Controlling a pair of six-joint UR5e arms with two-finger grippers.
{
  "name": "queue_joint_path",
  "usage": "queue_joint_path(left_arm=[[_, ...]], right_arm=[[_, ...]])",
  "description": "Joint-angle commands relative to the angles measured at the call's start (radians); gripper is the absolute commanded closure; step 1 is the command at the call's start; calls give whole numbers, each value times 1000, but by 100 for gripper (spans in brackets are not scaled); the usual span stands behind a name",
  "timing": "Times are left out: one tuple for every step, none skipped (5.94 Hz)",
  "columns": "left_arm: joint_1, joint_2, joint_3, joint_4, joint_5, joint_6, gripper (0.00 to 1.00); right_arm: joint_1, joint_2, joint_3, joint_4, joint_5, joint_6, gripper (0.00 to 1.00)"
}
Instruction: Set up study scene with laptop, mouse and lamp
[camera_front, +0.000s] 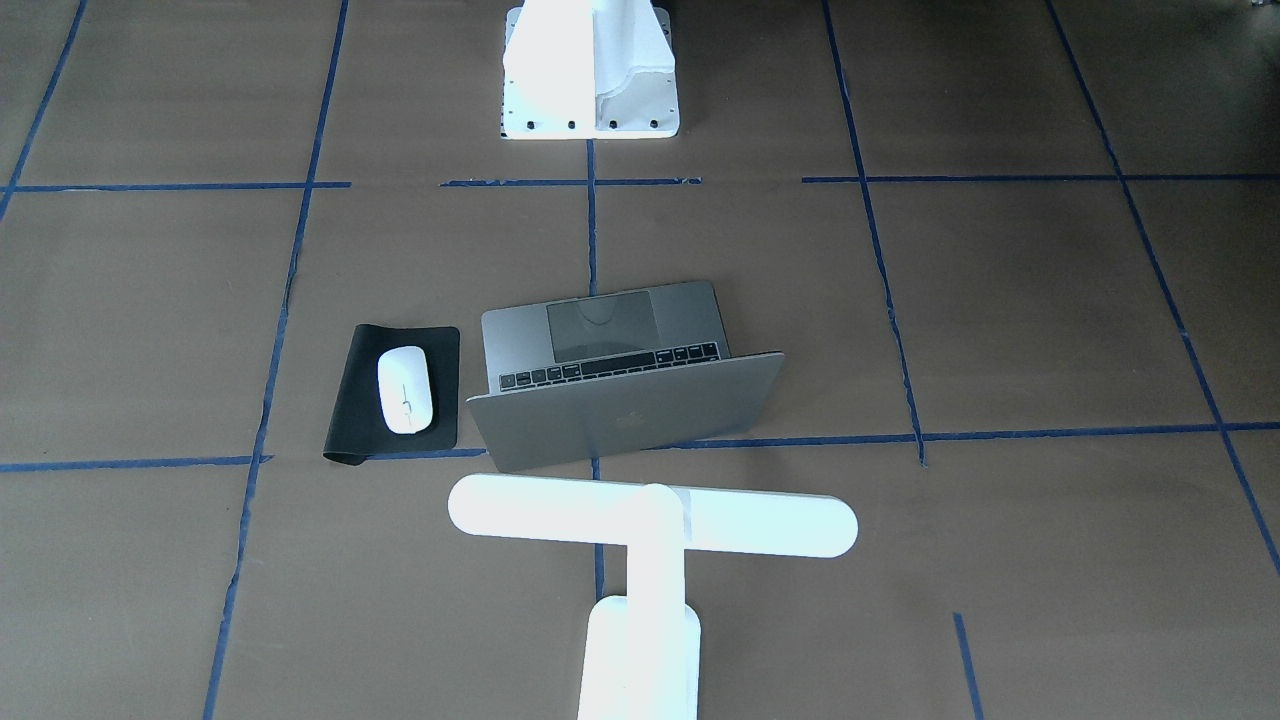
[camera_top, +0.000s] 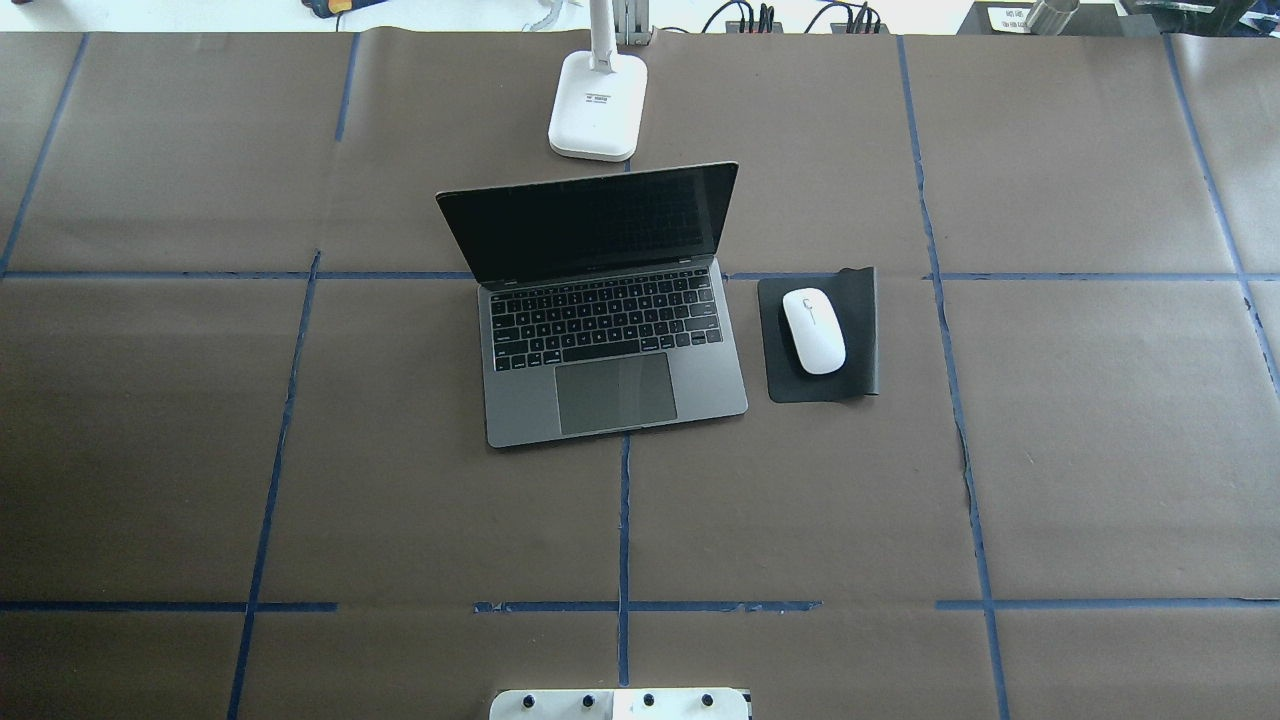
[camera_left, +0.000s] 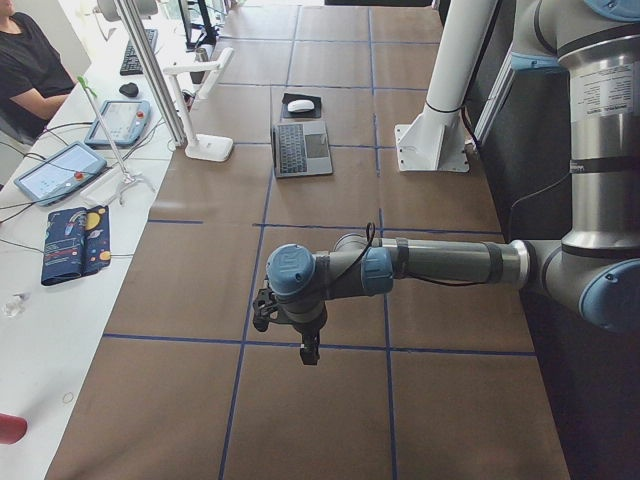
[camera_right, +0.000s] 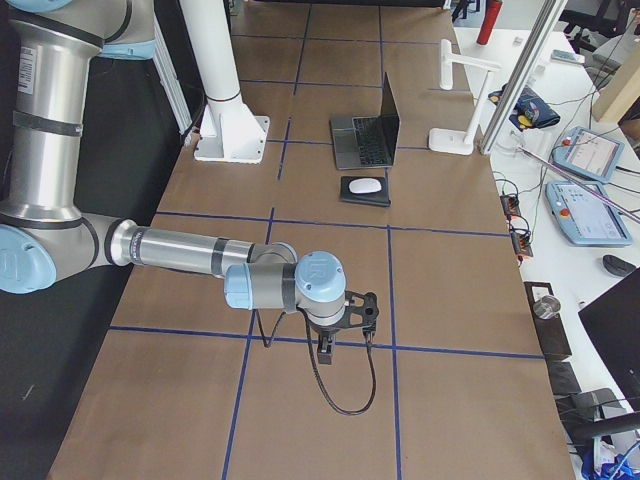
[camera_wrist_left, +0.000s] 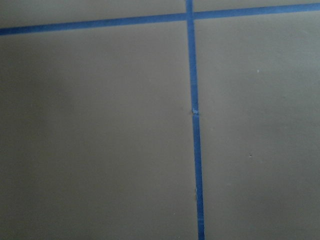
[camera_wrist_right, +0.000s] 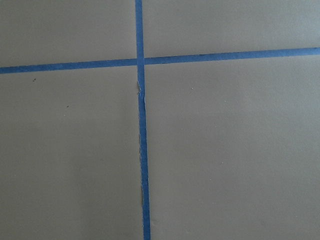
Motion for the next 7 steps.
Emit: queue_joint_path(left_arm=[[-7,-4,22,-45,-15,-4,0],[-7,-21,45,-74,-13,-9,0],[-8,-35,67,-106,-10,-11,0],[-10,-36,73,-137,-6,-12,0],[-18,-39,74,-155,-6,-29,0],[-18,-56,76,-155,-4,-59,0],[-25,-64,76,-155,17,-63,0]], right_arm=[[-2,0,-1,4,-1,0,0],[-2,0,-1,4,-1,0,0],[-2,0,-1,6,-1,0,0],[-2,0,-1,7,-1,0,0],[-2,0,-2,7,-3,0,0],[-2,0,-2,7,-6,-1,0],[-2,0,-2,7,-7,-1,0]])
